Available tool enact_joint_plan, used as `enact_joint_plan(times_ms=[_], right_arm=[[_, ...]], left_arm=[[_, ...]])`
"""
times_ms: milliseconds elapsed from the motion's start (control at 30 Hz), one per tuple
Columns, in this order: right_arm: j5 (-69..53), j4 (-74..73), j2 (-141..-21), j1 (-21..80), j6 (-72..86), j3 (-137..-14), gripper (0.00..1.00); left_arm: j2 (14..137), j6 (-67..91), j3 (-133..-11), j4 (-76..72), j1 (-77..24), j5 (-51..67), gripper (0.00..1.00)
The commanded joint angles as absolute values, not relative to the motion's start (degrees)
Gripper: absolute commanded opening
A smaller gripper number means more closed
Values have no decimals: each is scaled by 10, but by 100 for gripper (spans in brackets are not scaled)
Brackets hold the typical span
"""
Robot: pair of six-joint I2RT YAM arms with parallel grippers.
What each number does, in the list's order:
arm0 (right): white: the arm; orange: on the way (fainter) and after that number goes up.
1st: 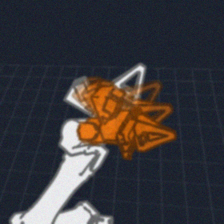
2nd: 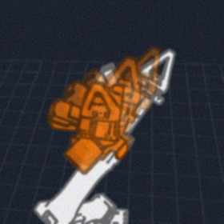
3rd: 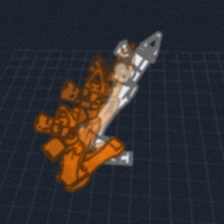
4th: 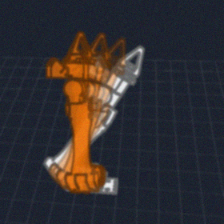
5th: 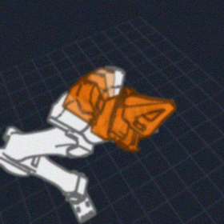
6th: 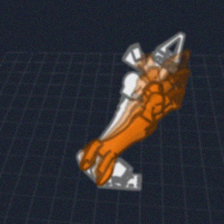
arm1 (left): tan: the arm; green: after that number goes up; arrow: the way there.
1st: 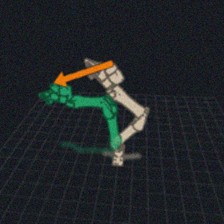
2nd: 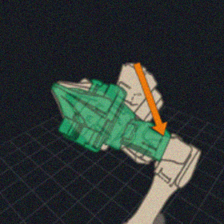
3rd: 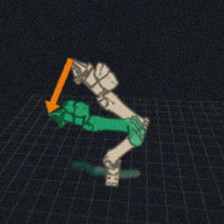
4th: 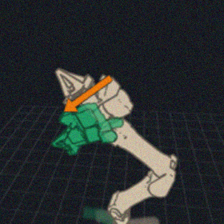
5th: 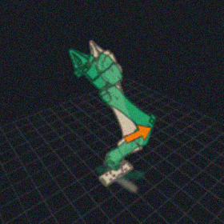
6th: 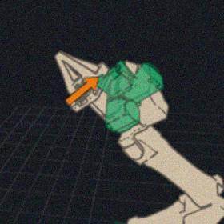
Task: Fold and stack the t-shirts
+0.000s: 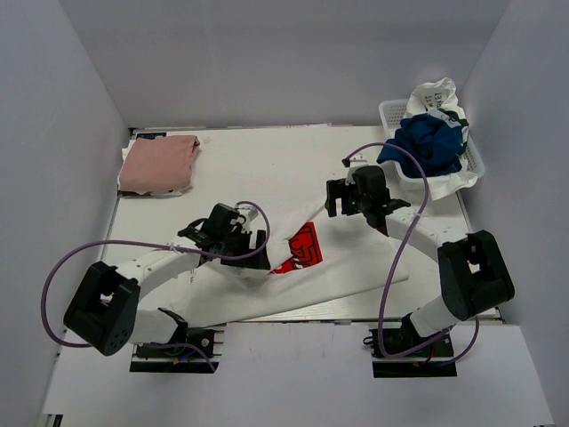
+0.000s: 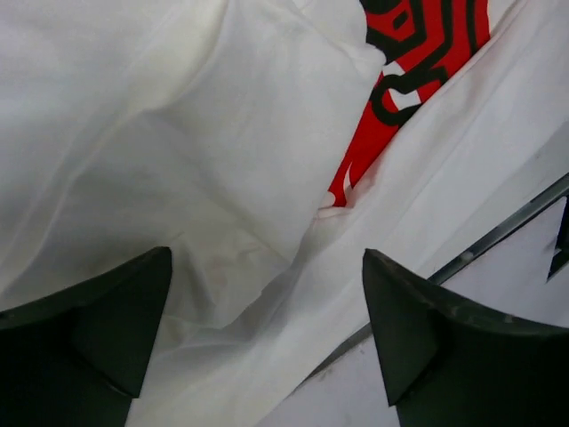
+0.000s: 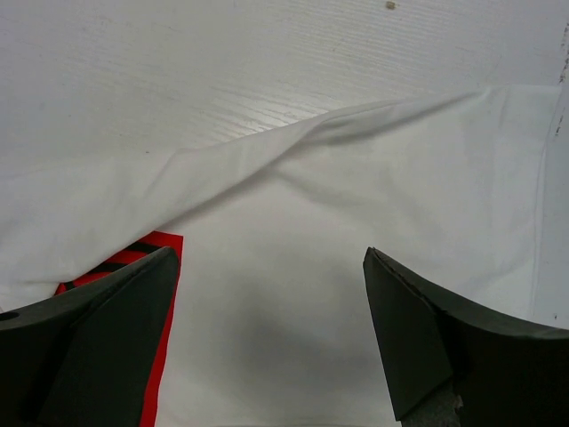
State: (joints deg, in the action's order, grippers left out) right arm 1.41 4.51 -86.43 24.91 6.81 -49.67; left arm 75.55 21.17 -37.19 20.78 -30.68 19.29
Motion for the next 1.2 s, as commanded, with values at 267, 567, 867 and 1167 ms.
enact_joint_plan(times_ms=[267, 567, 867, 1167], right_arm=[[25, 65, -863, 252, 73, -498, 90], [64, 50, -859, 250, 81, -501, 90], [96, 40, -853, 250, 83, -499, 90], [135, 34, -871, 246, 103, -509, 90]], left_arm=[[748, 233, -477, 208, -323, 101, 100], [867, 183, -539, 238, -323, 91, 77], [903, 172, -555, 243, -329, 71, 0], [865, 179, -618, 263, -311, -167, 0]])
